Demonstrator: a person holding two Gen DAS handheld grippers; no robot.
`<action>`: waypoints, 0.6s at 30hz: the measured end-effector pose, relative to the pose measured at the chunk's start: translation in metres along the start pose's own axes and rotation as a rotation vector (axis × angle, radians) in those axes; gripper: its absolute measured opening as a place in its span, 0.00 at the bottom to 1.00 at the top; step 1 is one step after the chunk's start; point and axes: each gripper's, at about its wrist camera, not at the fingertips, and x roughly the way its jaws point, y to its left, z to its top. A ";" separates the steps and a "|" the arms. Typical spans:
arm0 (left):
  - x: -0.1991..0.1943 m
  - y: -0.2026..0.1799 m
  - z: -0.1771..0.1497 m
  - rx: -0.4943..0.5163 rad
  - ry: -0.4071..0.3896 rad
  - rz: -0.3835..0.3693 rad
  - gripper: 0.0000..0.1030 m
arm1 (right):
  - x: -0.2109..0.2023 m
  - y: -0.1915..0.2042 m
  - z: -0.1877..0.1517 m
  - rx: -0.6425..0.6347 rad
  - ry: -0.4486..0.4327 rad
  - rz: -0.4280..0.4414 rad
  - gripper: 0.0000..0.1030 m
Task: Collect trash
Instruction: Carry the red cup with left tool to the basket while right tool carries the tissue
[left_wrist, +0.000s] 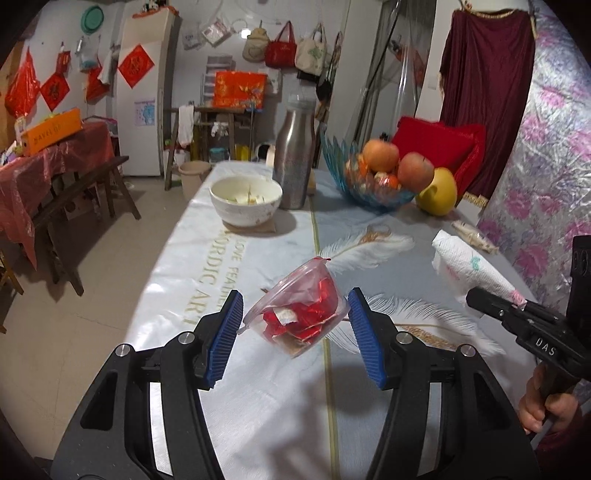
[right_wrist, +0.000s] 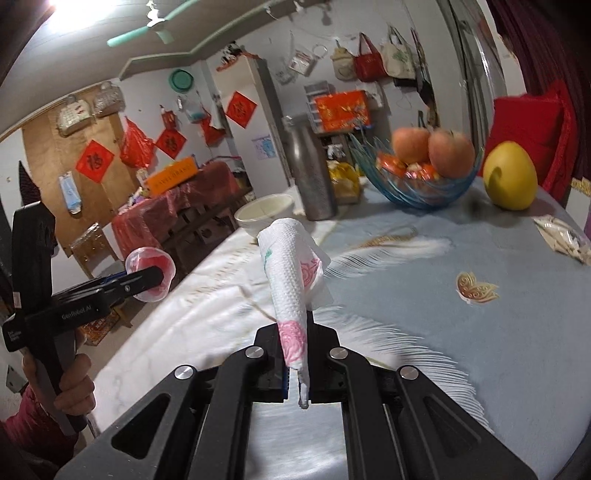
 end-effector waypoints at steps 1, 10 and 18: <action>-0.009 0.000 0.000 0.005 -0.016 0.006 0.56 | -0.005 0.006 0.000 -0.009 -0.009 0.004 0.06; -0.081 0.002 -0.008 0.029 -0.128 0.040 0.56 | -0.059 0.061 0.003 -0.083 -0.105 0.064 0.06; -0.153 0.010 -0.017 0.033 -0.231 0.077 0.56 | -0.111 0.112 0.003 -0.163 -0.193 0.103 0.07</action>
